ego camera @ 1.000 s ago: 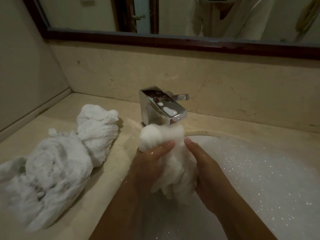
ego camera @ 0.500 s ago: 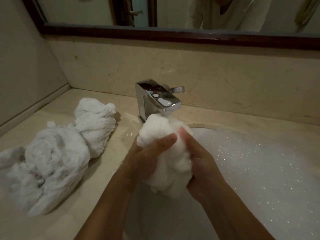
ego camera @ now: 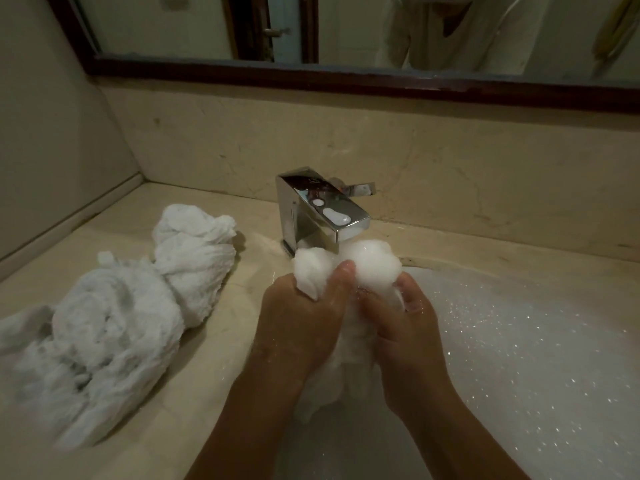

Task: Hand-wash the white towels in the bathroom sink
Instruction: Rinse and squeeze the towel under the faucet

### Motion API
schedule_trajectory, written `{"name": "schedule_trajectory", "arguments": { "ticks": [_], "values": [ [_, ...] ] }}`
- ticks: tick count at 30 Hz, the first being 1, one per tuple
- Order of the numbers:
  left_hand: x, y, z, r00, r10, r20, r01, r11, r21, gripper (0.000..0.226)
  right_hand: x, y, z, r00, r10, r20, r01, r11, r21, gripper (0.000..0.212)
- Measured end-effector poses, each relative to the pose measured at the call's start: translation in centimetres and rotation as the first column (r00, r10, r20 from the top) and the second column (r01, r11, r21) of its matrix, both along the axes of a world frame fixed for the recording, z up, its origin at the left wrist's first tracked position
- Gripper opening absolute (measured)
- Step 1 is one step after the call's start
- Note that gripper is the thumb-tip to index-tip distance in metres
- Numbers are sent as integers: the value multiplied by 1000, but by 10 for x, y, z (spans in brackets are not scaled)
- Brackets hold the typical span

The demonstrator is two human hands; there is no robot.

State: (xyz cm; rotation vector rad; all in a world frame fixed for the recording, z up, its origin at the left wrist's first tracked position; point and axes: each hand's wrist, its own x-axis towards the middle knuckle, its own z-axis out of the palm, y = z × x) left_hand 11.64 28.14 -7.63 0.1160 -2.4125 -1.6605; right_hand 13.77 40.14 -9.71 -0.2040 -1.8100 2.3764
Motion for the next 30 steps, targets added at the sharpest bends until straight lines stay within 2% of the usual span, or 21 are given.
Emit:
{"name": "schedule_trajectory", "arguments": {
  "ticks": [3, 7, 12, 13, 15, 16, 18, 19, 20, 22, 24, 27, 30],
  "values": [
    [1, 1, -2, 997, 21, -71, -24, 999, -45, 29, -2, 0, 1, 1000, -18, -13, 18, 1000, -13, 30],
    [-1, -3, -6, 999, 3, -53, -3, 1000, 2, 49, -2, 6, 4, 999, 1, -33, -3, 998, -59, 33],
    [-2, -2, -9, 992, -37, 123, 32, 999, 38, 98, -5, 11, 6, 994, 96, -52, -104, 976, -194, 50],
    [-4, -2, -9, 989, -58, 133, 46, 994, 95, 95, -6, 13, 6, 991, 124, -59, -133, 971, -199, 52],
    [-6, -3, -9, 983, -153, 99, 119, 949, 291, 65, -8, 16, 6, 985, 169, -37, -173, 973, -151, 59],
    [-5, -5, -7, 969, -220, 117, 146, 881, 449, 52, -11, 17, 5, 983, 186, -7, -185, 976, -113, 65],
    [-1, -11, -2, 915, -362, 179, 125, 676, 726, 58, -13, 14, 3, 978, 189, 88, -186, 982, -41, 83],
    [1, -15, -1, 891, -411, 195, 120, 626, 770, 63, -13, 12, 2, 974, 186, 128, -188, 982, 11, 89],
    [-1, -18, -3, 893, -402, 201, 110, 629, 769, 66, -14, 11, 1, 971, 186, 149, -196, 979, 55, 87],
    [-4, -20, -3, 935, -303, 182, 83, 689, 720, 68, -14, 9, 2, 968, 203, 150, -215, 974, 68, 55],
    [-9, -20, -7, 960, -227, 163, 49, 710, 702, 67, -13, 8, 6, 958, 254, 136, -250, 967, -43, 36],
    [-12, -17, -10, 972, -177, 152, 34, 751, 659, 71, -12, 10, 8, 952, 283, 114, -264, 952, -155, 36],
    [-12, -17, -11, 968, -213, 136, 71, 747, 661, 61, -12, 9, 4, 974, 203, 99, -195, 977, -88, 42]
  ]
}}
